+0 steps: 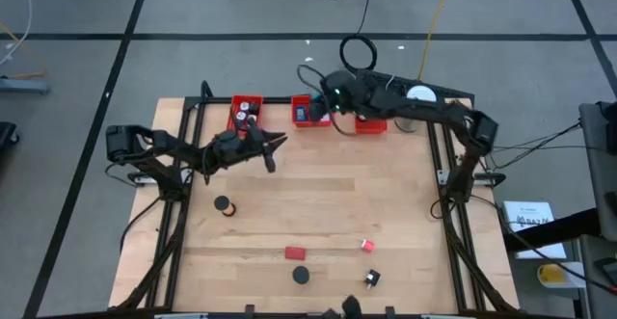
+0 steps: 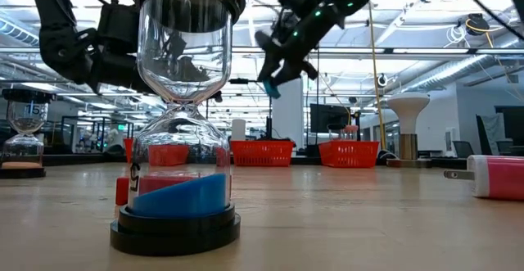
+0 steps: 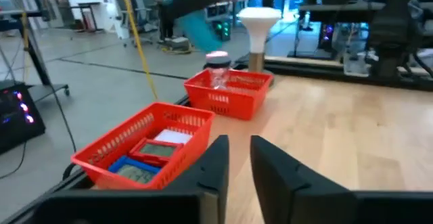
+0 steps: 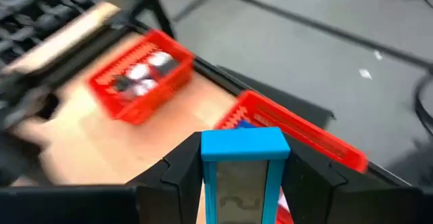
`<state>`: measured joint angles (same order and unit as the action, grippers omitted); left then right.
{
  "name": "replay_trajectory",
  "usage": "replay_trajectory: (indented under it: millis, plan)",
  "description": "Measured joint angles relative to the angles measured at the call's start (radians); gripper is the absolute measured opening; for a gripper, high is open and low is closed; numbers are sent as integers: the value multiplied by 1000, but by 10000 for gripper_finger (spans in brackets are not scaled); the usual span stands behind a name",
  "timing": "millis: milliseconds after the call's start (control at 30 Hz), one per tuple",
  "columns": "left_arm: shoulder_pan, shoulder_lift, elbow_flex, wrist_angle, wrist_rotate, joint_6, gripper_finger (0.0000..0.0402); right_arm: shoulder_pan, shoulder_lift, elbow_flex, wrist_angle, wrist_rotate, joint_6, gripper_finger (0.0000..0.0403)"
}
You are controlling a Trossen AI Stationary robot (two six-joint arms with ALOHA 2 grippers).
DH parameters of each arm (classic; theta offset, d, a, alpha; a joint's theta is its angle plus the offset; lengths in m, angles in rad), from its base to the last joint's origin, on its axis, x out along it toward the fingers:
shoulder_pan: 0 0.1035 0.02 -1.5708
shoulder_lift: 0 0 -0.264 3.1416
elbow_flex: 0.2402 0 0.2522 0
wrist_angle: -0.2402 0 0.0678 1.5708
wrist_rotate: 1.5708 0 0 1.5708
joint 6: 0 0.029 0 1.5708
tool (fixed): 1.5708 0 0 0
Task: Pick & Place Office items
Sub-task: Put the light blue digital clock into the middle red bin
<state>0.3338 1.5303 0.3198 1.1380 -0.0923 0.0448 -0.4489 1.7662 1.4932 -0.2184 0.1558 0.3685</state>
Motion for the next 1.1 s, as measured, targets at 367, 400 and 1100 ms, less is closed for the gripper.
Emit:
replay_trajectory:
  millis: [367, 400, 1100]
  plan:
    - [-56, 0, 0, -61, 2, 89, 3, -108, 318, 293, -294, -31, 140, 149]
    - [-58, 0, 0, -63, -4, 89, 6, -111, 333, 302, -301, -30, 143, 149]
    - [-100, 1, 0, -80, -68, 84, 19, -114, 418, 313, -357, -4, 177, 154]
